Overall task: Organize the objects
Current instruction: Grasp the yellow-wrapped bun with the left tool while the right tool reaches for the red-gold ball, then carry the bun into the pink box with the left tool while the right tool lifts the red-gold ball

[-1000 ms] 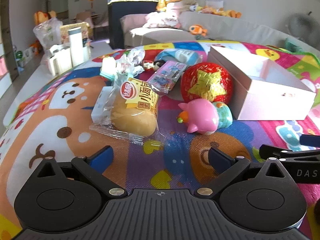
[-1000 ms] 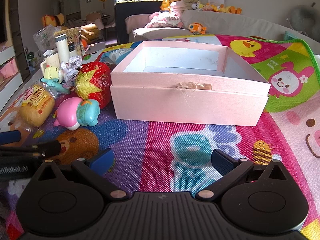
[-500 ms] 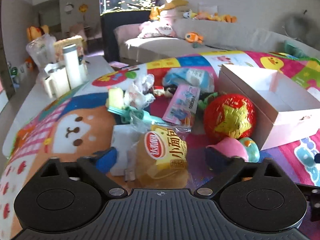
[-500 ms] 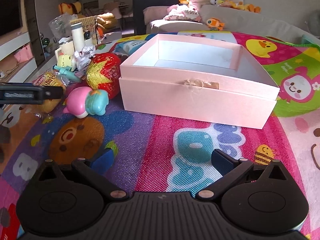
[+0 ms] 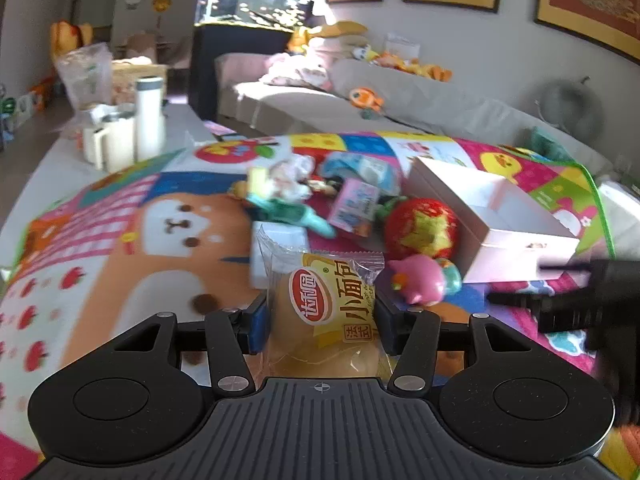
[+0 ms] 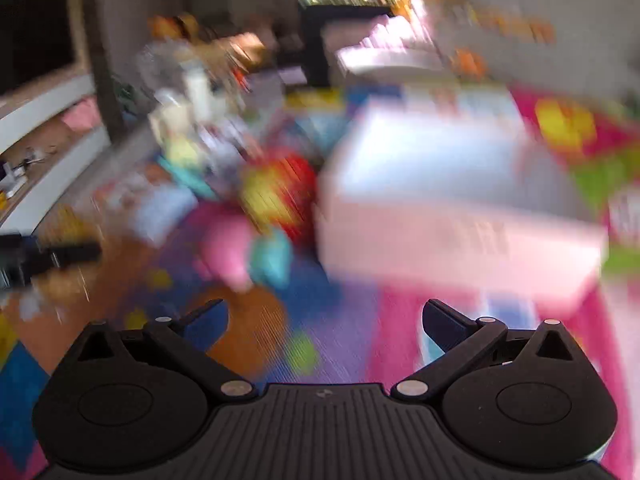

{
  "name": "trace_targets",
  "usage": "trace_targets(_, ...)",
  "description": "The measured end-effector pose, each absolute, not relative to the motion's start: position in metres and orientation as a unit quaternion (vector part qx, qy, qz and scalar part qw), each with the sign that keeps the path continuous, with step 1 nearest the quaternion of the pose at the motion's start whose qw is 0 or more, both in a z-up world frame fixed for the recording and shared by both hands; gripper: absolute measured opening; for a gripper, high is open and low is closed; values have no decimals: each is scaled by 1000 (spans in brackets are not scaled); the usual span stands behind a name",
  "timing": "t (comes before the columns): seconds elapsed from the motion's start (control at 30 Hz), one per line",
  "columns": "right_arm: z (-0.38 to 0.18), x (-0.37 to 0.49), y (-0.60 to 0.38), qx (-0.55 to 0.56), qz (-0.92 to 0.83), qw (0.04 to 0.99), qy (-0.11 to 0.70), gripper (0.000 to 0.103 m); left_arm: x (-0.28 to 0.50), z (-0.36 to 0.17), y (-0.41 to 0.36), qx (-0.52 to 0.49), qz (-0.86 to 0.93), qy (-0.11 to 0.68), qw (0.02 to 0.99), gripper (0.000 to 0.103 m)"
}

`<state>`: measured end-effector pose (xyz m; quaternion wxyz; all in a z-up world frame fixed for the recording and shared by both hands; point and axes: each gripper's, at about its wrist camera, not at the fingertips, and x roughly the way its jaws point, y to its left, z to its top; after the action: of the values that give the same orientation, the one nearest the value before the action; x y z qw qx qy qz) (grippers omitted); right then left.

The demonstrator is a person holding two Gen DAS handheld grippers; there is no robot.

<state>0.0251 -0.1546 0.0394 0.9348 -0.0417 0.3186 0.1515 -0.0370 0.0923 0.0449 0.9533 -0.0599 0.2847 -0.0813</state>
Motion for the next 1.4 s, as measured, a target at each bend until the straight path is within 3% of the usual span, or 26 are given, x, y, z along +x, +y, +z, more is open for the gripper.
trace_targets(0.13,65,32,-104,-172,165,946,219,103,-39,48,105,-76,-77,264,959,56)
trace_targets(0.2,65,55,-85,-193,166,940,228,101,-38,47,107,-87,-84,262,958,56)
trace_targets(0.23,61,67,-76,-200,165,936,237,92,-39,45,108,-93,-90,261,957,56)
trace_targets(0.3,51,88,-58,-229,156,927,254,86,-40,43,110,-99,-98,261,955,56)
trace_targets(0.4,34,114,-38,-281,127,913,267,85,-43,43,117,-114,-100,253,955,56)
trace_targets(0.5,28,124,-37,-273,137,901,309,64,-44,45,127,-129,-98,243,956,56)
trace_targets(0.73,50,74,-66,-178,208,878,392,63,-43,35,140,-151,-96,248,952,56)
trace_targets(0.83,56,33,-84,-190,224,871,394,64,-44,31,142,-154,-94,255,950,56)
trace_targets(0.87,57,22,-90,-194,226,871,390,66,-44,30,142,-156,-93,258,949,56)
trace_targets(0.93,63,6,-105,-172,231,873,393,83,-44,29,141,-159,-93,264,947,56)
trace_targets(1.03,72,4,-118,-124,228,884,389,88,-45,32,136,-157,-95,271,945,56)
trace_targets(1.2,48,43,-123,-39,224,871,435,88,-58,44,113,-116,-102,287,945,56)
trace_targets(1.27,38,49,-124,-7,238,857,458,75,-64,46,104,-96,-105,293,945,56)
trace_targets(1.4,44,29,-131,-10,249,864,437,68,-73,51,86,-66,-112,300,945,56)
